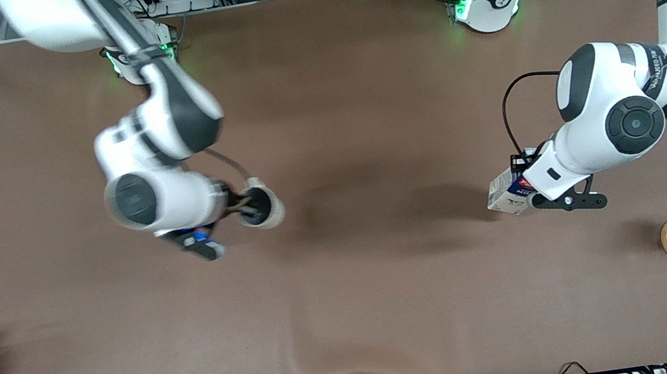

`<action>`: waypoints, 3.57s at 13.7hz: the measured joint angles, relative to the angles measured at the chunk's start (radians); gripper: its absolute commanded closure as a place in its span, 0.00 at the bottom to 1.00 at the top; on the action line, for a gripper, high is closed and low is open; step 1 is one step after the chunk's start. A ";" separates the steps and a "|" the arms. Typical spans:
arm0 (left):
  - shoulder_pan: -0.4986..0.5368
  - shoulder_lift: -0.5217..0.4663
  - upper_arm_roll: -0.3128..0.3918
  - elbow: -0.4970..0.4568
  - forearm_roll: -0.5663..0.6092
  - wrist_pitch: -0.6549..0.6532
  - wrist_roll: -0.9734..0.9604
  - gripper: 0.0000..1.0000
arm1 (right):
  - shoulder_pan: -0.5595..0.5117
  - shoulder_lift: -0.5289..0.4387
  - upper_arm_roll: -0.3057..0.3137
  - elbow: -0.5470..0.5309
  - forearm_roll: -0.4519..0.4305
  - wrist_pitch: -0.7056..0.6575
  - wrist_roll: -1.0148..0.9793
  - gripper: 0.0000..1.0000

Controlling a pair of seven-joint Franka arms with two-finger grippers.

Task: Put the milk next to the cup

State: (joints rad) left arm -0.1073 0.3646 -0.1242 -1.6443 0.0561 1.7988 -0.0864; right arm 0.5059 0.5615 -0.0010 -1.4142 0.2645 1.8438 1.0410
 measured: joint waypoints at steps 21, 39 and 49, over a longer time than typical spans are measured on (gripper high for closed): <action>-0.051 -0.049 -0.211 0.065 -0.055 -0.172 -0.425 1.00 | -0.095 0.129 -0.048 0.335 -0.039 -0.380 -0.085 0.00; -0.449 0.238 -0.256 0.252 -0.059 -0.003 -1.056 1.00 | -0.544 -0.188 -0.036 0.061 -0.171 -0.316 -1.051 0.00; -0.445 0.274 -0.218 0.256 -0.019 0.001 -0.994 1.00 | -0.620 -0.551 -0.033 -0.311 -0.180 -0.053 -1.111 0.00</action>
State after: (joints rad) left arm -0.5524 0.6389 -0.3419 -1.3887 0.0374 1.8003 -1.0802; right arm -0.1143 0.0105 -0.0341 -1.7251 0.0841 1.7907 -0.0699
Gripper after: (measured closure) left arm 0.705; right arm 0.000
